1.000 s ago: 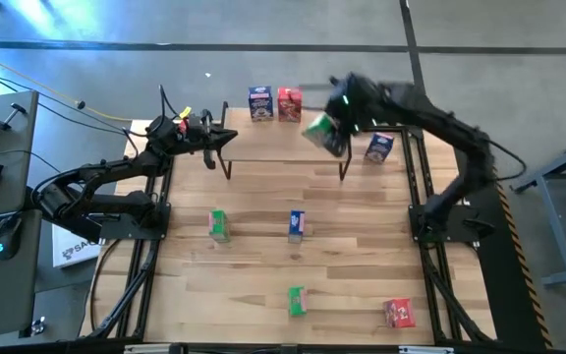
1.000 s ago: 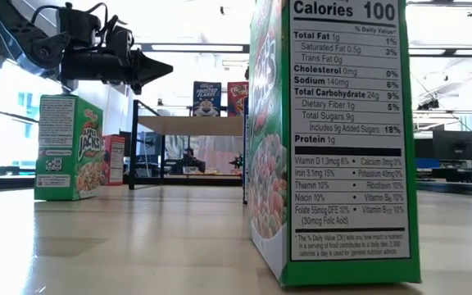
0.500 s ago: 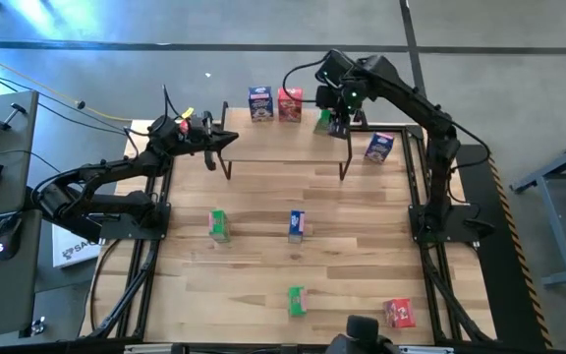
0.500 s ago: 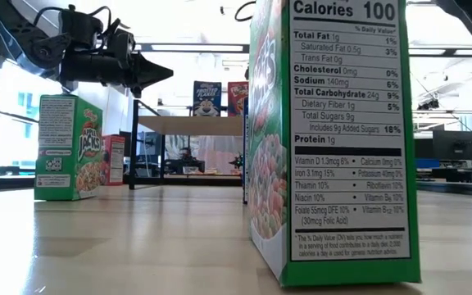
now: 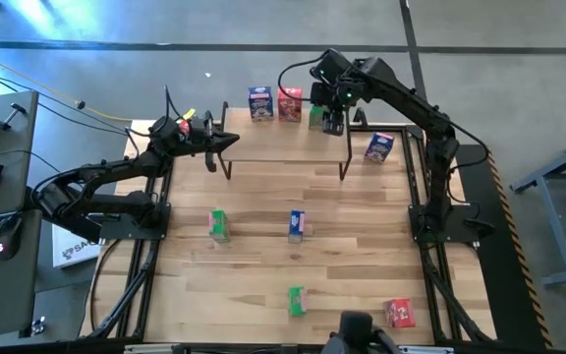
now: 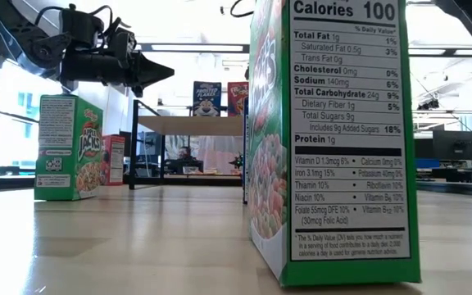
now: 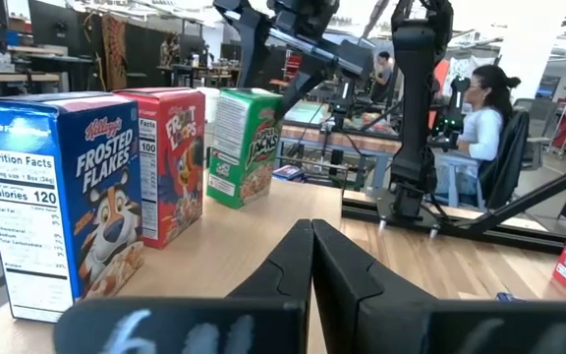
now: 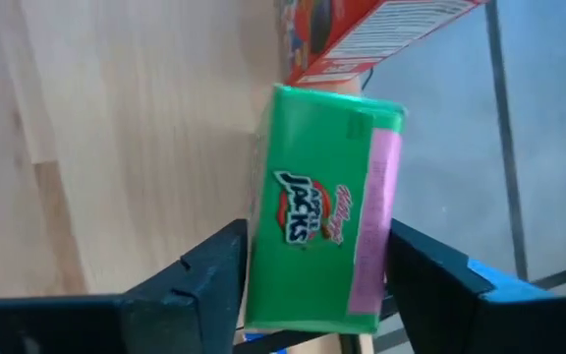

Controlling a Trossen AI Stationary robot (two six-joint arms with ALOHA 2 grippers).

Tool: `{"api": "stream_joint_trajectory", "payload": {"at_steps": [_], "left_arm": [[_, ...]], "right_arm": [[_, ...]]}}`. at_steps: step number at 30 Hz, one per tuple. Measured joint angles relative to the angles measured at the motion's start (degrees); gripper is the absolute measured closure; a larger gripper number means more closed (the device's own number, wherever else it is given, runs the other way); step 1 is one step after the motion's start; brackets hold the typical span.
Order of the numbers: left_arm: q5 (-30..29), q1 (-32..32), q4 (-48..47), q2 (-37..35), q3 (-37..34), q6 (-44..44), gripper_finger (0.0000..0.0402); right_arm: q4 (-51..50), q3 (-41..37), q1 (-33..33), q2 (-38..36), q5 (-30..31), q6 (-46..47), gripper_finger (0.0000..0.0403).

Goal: Stack cereal on shelf
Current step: Put the top right green cereal box on the shelf

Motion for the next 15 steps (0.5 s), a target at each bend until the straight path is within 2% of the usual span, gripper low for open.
{"api": "stream_joint_trajectory", "payload": {"at_steps": [4, 9, 13, 15], "left_arm": [[0.00, 0.00, 0.01, 0.00, 0.02, 0.00, 0.0401], [0.00, 0.00, 0.01, 0.00, 0.01, 0.00, 0.0401], [0.00, 0.00, 0.01, 0.00, 0.02, 0.00, 0.0402], [0.00, 0.00, 0.01, 0.00, 0.02, 0.00, 0.0402]], "right_arm": [[1.72, -0.01, 0.00, 0.00, 1.97, 0.00, 0.0174], [2.25, 1.83, 0.02, 0.04, 8.10, -0.02, 0.0171], [1.33, 7.80, 1.11, 0.04, 8.50, 0.60, 0.0171], [1.85, 8.43, 2.48, -1.17, 8.82, 1.68, 0.0171]]}}
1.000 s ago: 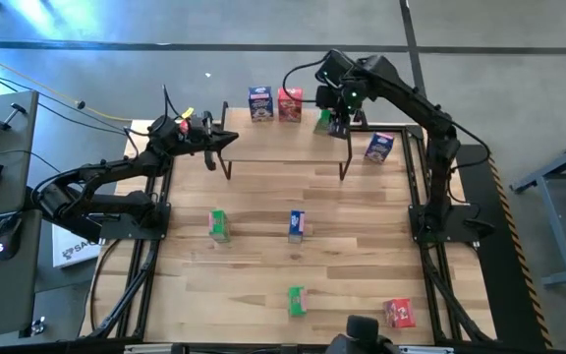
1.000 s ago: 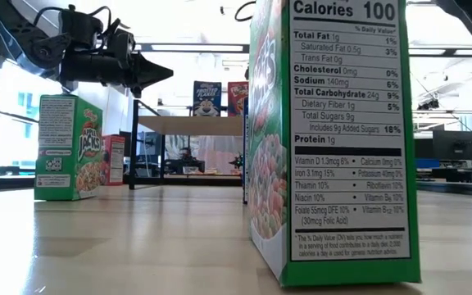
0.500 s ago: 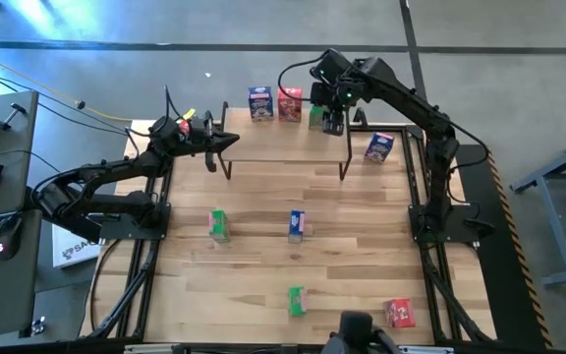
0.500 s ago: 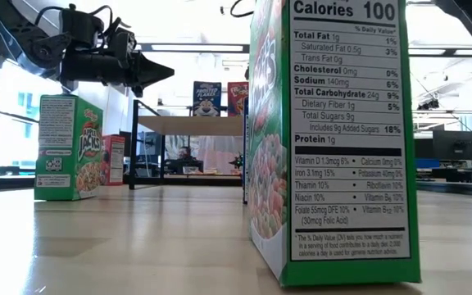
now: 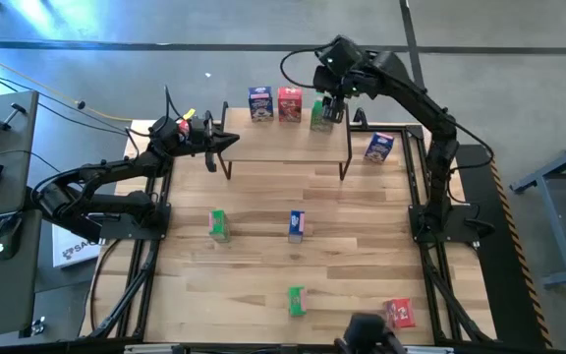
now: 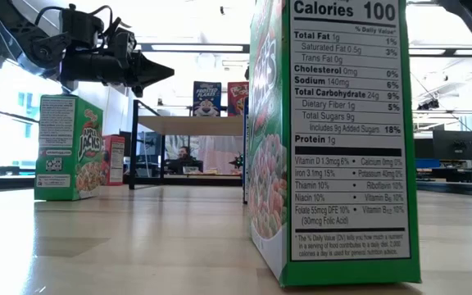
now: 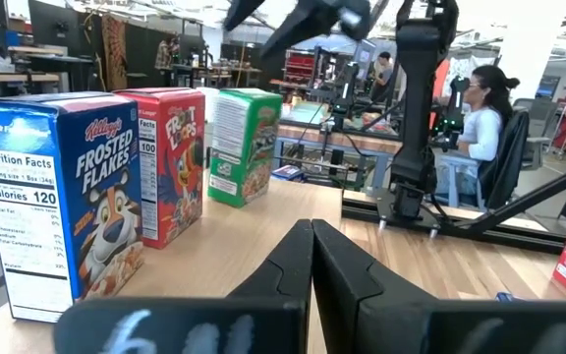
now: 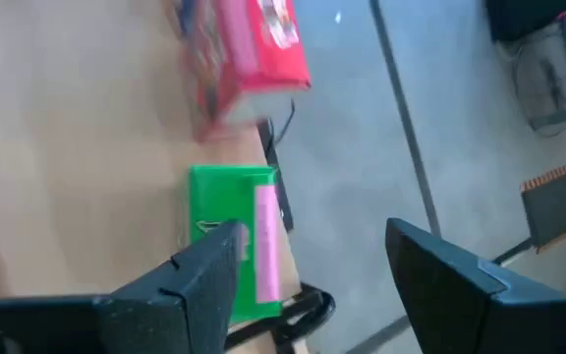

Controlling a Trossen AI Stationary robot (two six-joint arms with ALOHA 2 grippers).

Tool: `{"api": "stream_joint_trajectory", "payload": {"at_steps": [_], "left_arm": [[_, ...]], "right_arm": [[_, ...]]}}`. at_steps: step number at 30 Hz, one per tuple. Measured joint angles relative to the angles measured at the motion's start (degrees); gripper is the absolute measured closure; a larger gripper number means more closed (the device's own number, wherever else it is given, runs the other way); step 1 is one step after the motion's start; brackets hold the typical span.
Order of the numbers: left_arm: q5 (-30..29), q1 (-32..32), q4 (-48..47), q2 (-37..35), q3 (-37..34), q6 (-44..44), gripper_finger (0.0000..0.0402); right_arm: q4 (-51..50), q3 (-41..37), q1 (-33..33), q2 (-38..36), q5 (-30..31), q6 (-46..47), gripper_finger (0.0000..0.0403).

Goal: Stack cereal on shelf
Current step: Put the top right green cereal box on the shelf

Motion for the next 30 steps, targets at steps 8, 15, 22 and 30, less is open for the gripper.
{"api": "stream_joint_trajectory", "payload": {"at_steps": [8, 15, 22, 30], "left_arm": [[0.00, 0.00, 0.00, 0.00, -0.01, 0.07, 0.0401], [0.00, 0.00, -0.31, 0.00, 0.00, 0.07, 0.0401], [0.00, 0.02, -1.61, 0.00, -0.01, 1.02, 0.0401], [-0.02, 0.02, -1.46, 0.00, -0.01, 1.07, 0.0401]], "right_arm": [[-12.71, -1.94, 5.04, -2.61, -0.35, 14.60, 0.0227], [-10.34, -10.80, 8.56, -2.97, -1.01, 19.45, 0.0360], [7.73, -30.68, 8.78, -9.14, -1.25, 21.46, 0.0389], [32.91, -54.71, 7.26, -19.73, -0.57, 28.29, 0.0399]]}}
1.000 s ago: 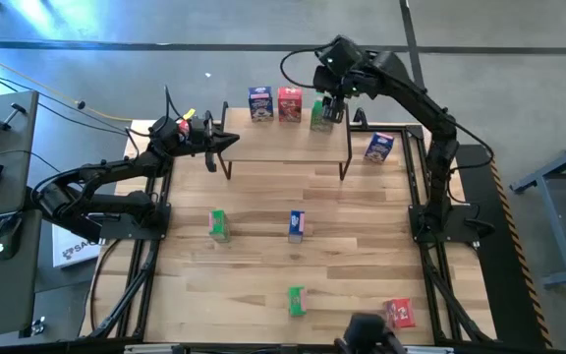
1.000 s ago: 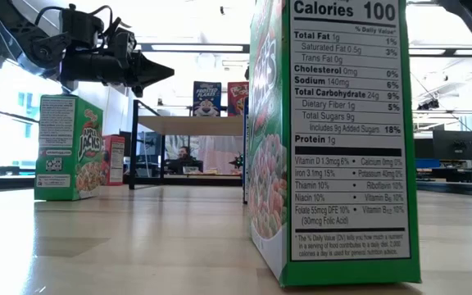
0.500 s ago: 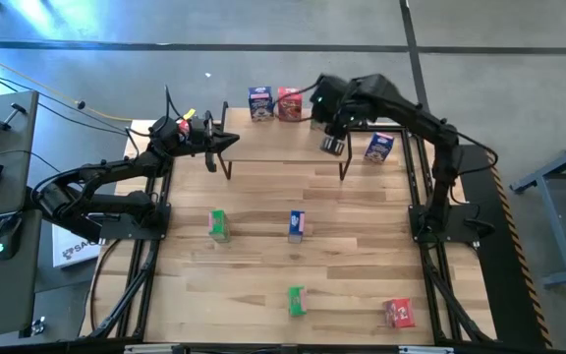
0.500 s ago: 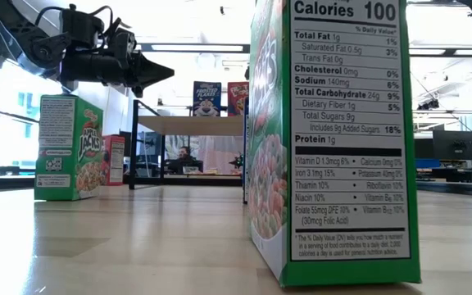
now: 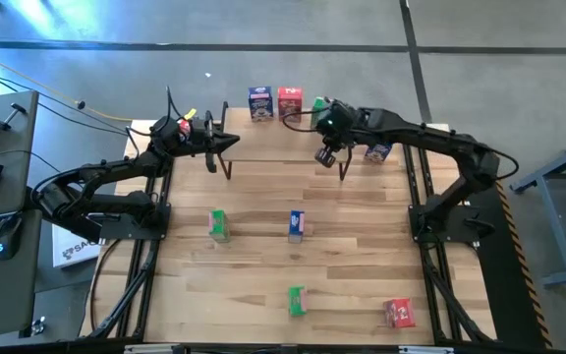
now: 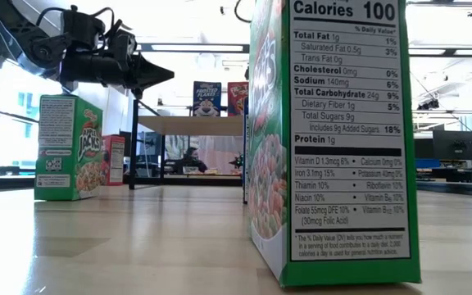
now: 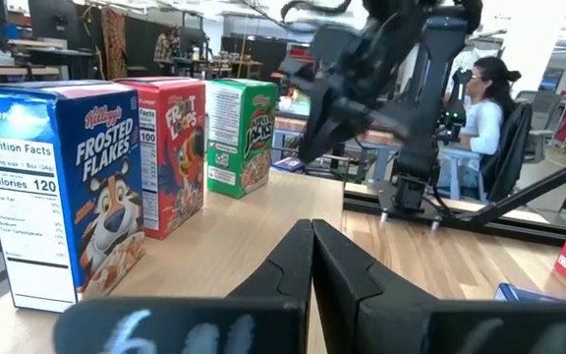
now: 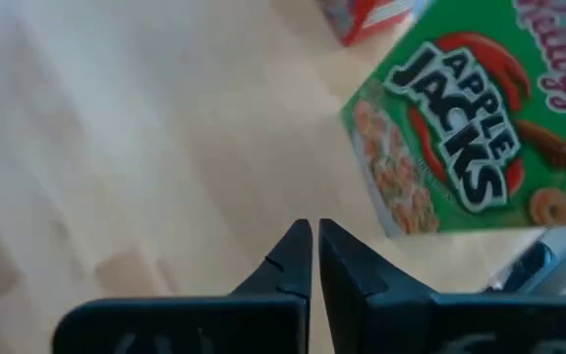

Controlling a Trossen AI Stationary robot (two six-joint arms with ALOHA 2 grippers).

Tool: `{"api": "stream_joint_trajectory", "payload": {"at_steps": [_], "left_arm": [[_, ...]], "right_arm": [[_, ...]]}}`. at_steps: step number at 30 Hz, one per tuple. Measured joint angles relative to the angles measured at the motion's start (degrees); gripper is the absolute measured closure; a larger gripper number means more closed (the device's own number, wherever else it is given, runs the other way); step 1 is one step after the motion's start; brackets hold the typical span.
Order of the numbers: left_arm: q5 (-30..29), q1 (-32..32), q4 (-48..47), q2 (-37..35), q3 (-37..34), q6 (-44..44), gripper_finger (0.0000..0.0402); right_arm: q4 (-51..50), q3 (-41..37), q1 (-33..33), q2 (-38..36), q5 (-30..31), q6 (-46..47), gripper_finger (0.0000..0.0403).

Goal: Stack cereal on shelf
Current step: Put the top right green cereal box on the shelf

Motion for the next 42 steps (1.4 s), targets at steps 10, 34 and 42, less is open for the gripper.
{"api": "stream_joint_trajectory", "payload": {"at_steps": [10, 34, 42], "left_arm": [[-0.28, 0.00, 0.04, -0.02, -0.02, -0.05, 0.0401], [-0.26, 0.00, 0.01, -0.02, 0.00, -0.05, 0.0401], [-0.24, -0.02, 0.00, 0.00, 0.01, 0.00, 0.0401]], "right_arm": [[12.38, -6.62, -4.31, 0.84, 3.84, -0.04, 0.0402], [22.39, -6.76, -6.64, 3.50, -2.39, -4.90, 0.0403], [24.74, -6.76, -6.89, 4.49, -2.10, -4.88, 0.0403]]}}
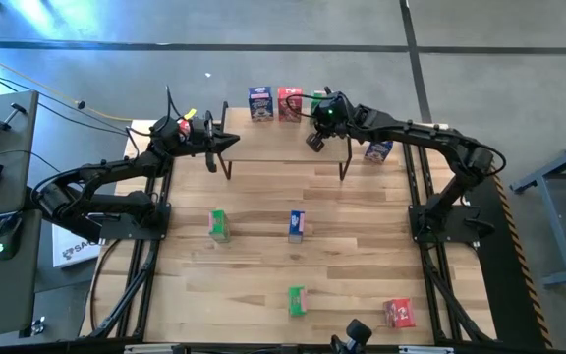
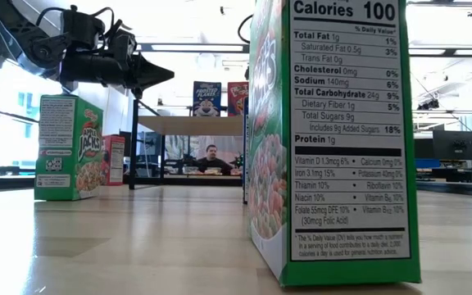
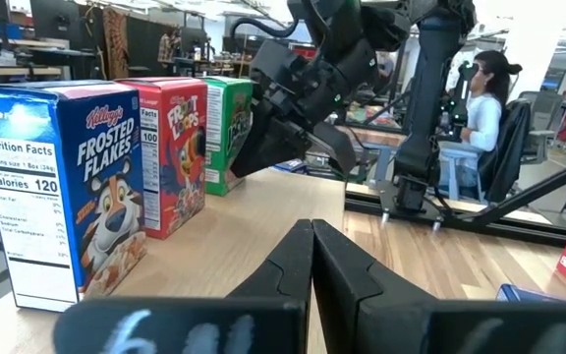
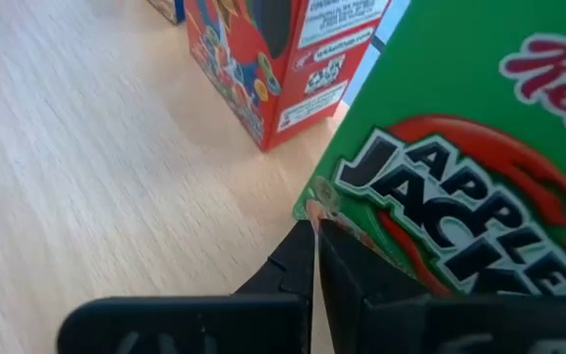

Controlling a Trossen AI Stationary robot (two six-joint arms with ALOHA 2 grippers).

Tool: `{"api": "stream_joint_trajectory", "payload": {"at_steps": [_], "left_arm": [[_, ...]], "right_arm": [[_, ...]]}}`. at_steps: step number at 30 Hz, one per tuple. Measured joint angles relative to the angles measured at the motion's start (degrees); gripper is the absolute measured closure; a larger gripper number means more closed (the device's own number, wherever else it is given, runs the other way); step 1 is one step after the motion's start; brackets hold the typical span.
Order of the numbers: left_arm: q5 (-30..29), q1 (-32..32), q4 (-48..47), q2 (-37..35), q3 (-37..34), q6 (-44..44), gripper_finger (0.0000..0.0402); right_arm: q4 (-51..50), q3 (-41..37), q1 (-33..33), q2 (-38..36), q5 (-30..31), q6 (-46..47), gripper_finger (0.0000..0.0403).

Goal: Stack cereal on shelf
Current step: Put the top right green cereal box on the shelf, then put the top red cereal box aligned with the other red cereal box on the shelf

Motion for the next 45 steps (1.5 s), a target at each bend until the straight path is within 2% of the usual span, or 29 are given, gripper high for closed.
{"api": "stream_joint_trajectory", "payload": {"at_steps": [8, 14, 17, 19, 24, 27, 38, 45], "left_arm": [[0.02, 0.02, -0.02, -0.01, -0.01, -0.01, 0.0401], [0.28, 0.02, -0.04, -0.01, -0.01, 0.05, 0.0401], [0.35, 0.00, -0.04, -0.01, -0.02, 0.06, 0.0401], [0.35, -0.15, -0.06, -0.01, -0.01, 0.09, 0.0402], [0.34, -1.89, -0.04, -0.02, 0.00, 1.45, 0.0402], [0.35, -3.23, 0.19, -0.02, -0.02, 1.55, 0.0401], [0.08, -9.81, -3.90, -0.02, 3.20, 0.50, 0.0402], [-4.61, -14.64, -11.60, -0.03, 6.19, 1.16, 0.0402]], "right_arm": [[-2.30, 0.04, 0.27, -0.96, -0.87, -1.95, 0.0403], [-7.62, 0.09, 1.86, -6.34, -5.30, -3.04, 0.0403], [-6.92, -0.74, 3.60, -9.97, -8.16, -4.43, 0.0403], [-2.54, -3.51, 4.63, -11.98, -9.60, -4.58, 0.0403], [17.81, -15.40, 6.57, -15.83, -17.13, -4.52, 0.0403], [26.46, -20.53, 8.28, -17.80, -18.14, -4.55, 0.0403], [45.79, -33.13, 14.03, -24.59, -19.30, -8.61, 0.0403], [55.75, -39.60, 16.22, -25.07, -19.19, -8.61, 0.0403]]}}
